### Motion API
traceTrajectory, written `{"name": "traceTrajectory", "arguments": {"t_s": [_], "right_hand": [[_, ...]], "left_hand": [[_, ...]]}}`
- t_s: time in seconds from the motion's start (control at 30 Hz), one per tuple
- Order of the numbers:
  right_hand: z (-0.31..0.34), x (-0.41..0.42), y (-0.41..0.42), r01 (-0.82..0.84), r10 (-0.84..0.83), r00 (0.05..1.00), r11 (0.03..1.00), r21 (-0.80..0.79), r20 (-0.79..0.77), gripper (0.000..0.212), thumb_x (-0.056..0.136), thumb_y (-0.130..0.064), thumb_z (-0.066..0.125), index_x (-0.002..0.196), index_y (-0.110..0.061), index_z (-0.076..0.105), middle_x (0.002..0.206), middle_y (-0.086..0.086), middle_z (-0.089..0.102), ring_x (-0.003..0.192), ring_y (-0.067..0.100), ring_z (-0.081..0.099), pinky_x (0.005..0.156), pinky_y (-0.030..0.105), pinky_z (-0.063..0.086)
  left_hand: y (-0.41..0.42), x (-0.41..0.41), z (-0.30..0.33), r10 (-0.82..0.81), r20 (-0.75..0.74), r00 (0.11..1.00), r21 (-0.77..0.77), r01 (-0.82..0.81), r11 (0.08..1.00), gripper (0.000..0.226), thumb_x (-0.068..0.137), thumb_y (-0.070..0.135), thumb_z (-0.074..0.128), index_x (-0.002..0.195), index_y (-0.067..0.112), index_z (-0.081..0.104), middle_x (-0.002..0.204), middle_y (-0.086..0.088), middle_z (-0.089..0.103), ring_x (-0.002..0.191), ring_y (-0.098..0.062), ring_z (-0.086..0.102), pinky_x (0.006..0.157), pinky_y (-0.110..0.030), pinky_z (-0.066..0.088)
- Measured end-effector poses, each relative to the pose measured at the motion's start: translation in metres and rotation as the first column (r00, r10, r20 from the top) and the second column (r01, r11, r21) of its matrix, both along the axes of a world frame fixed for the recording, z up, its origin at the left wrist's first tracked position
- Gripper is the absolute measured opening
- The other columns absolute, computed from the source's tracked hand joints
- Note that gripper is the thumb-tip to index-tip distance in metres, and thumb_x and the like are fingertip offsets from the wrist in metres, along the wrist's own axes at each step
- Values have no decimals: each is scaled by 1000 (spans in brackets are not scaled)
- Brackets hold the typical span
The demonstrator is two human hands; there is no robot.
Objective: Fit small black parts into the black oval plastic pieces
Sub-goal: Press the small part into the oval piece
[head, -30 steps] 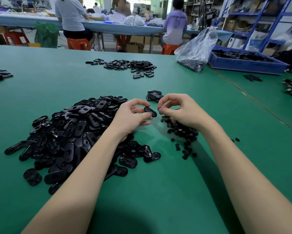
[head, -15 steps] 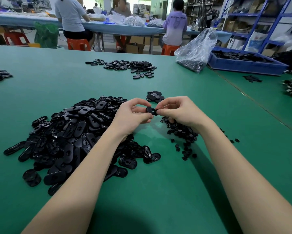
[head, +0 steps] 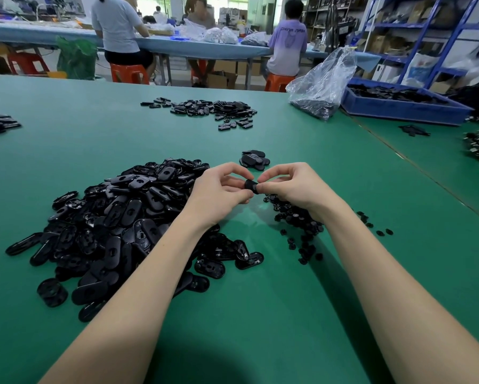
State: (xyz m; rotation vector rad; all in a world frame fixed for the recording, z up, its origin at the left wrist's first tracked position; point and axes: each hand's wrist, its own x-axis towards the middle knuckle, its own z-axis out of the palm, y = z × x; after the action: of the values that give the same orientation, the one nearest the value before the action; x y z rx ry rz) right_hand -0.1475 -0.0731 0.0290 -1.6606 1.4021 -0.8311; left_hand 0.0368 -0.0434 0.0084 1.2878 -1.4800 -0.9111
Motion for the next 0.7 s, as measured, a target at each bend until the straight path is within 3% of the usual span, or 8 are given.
{"name": "traceTrajectory", "arguments": {"t_s": [0.1, 0.23, 0.37, 0.47, 0.57, 0.7], "right_hand": [[3, 1, 2, -18, 17, 1000, 1000, -25, -25, 9, 83, -23, 84, 87, -22, 77, 70, -4, 73, 57, 5, 55, 57, 15, 43], [7, 0, 5, -59, 59, 997, 998, -6, -57, 11, 83, -21, 84, 92, -20, 78, 85, 12, 77, 69, 14, 55, 73, 29, 43], [7, 0, 6, -47, 47, 997, 999, 12, -66, 16, 81, -25, 86, 94, -23, 76, 78, 3, 70, 68, 15, 52, 71, 30, 40], [7, 1, 6, -16, 17, 997, 1000, 5, -69, 18, 80, -29, 87, 94, -25, 75, 78, 1, 69, 66, 12, 54, 68, 27, 41], [7, 1, 5, 14, -14, 998, 1000, 0, -53, 21, 77, -35, 89, 91, -26, 76, 75, -4, 68, 60, 5, 55, 60, 19, 41], [6, -2, 4, 7, -7, 1000, 999, 34, 16, 23, 74, -44, 89, 85, -27, 78, 80, -7, 74, 57, 0, 54, 67, 24, 41]], "left_hand": [[0, 0, 0, -18, -43, 999, 18, 19, 1000, 28, 77, -2, 78, 90, 23, 73, 77, 9, 77, 73, -15, 75, 76, -22, 58], [0, 0, 0, -50, -57, 997, 44, 53, 998, 30, 77, -7, 75, 93, 18, 74, 81, -3, 78, 73, -14, 73, 76, -22, 58], [0, 0, 0, -68, -50, 996, 43, 70, 997, 30, 79, -7, 73, 96, 17, 75, 83, -6, 78, 72, -13, 72, 75, -22, 58], [0, 2, 0, -63, -66, 996, 38, 65, 997, 31, 79, -6, 73, 94, 21, 75, 80, -4, 77, 75, -15, 72, 84, -27, 59], [0, 4, 1, -80, -150, 986, 69, 91, 993, 28, 82, -5, 73, 96, 19, 74, 84, -7, 78, 77, -18, 72, 88, -30, 58], [1, 5, 6, -75, -326, 942, 144, 128, 981, 25, 84, -9, 69, 100, 10, 71, 91, -13, 78, 77, -18, 72, 76, -21, 58]]}}
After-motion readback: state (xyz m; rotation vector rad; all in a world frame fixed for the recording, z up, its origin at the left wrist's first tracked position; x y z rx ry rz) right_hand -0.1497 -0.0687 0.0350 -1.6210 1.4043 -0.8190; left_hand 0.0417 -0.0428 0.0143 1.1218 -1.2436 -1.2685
